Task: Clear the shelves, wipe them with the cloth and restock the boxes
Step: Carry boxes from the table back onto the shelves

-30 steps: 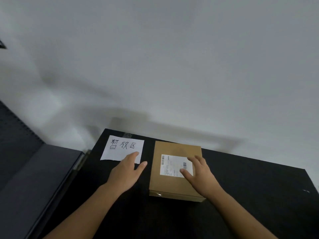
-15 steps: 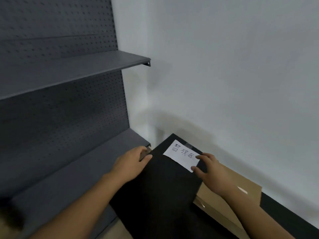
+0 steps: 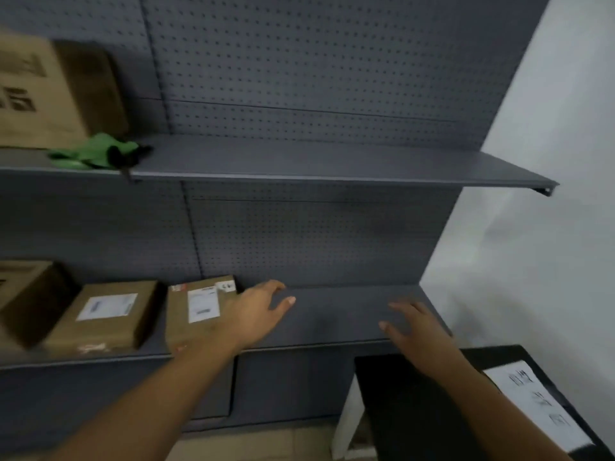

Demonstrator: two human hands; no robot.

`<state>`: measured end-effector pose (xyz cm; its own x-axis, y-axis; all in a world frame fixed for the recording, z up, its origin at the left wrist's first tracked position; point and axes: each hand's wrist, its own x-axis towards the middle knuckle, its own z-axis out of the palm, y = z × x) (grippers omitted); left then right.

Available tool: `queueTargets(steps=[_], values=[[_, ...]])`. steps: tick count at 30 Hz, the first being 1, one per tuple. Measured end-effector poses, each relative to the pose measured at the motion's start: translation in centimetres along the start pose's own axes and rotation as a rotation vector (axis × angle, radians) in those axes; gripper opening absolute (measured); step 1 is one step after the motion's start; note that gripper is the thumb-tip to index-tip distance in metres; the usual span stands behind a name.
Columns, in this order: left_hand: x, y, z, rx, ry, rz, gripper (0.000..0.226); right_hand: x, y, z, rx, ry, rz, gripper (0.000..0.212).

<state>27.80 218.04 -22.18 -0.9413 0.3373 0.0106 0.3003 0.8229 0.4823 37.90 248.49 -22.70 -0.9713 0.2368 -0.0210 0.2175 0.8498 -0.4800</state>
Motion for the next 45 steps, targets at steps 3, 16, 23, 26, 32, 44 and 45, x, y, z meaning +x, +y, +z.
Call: queueTargets(steps=[3,16,23,26,32,44,45], values=[[-3.4,-7.0,-4.1,-0.006,0.070,-0.121,0.049,1.8,-6.9,3.1,0.027,-0.056,-0.136,0.053],[-24.3,-32.3,-19.6,0.036,0.301,-0.536,0.050,0.5,-37.3,19.3,0.053,-0.245,-0.535,0.044],[-35.1,-38.8,-23.9,0.054,0.460,-0.771,0.042,-2.6,-50.5,25.7,0.020,-0.375,-0.743,0.044],[-38.7,-41.0,-25.1,0.057,0.503,-0.862,0.042,-4.0,-55.7,28.1,0.038,-0.408,-0.820,0.044],[-43.5,-44.7,-27.2,0.074,0.585,-1.011,0.043,-5.7,-64.7,33.0,0.030,-0.499,-0.999,0.044],[-46.4,-53.3,-29.9,0.066,0.685,-1.240,0.048,-6.0,-79.4,41.6,0.045,-0.648,-1.221,0.043],[-46.6,-53.8,-30.0,0.062,0.690,-1.254,0.048,-6.2,-80.3,42.1,0.034,-0.649,-1.233,0.043]])
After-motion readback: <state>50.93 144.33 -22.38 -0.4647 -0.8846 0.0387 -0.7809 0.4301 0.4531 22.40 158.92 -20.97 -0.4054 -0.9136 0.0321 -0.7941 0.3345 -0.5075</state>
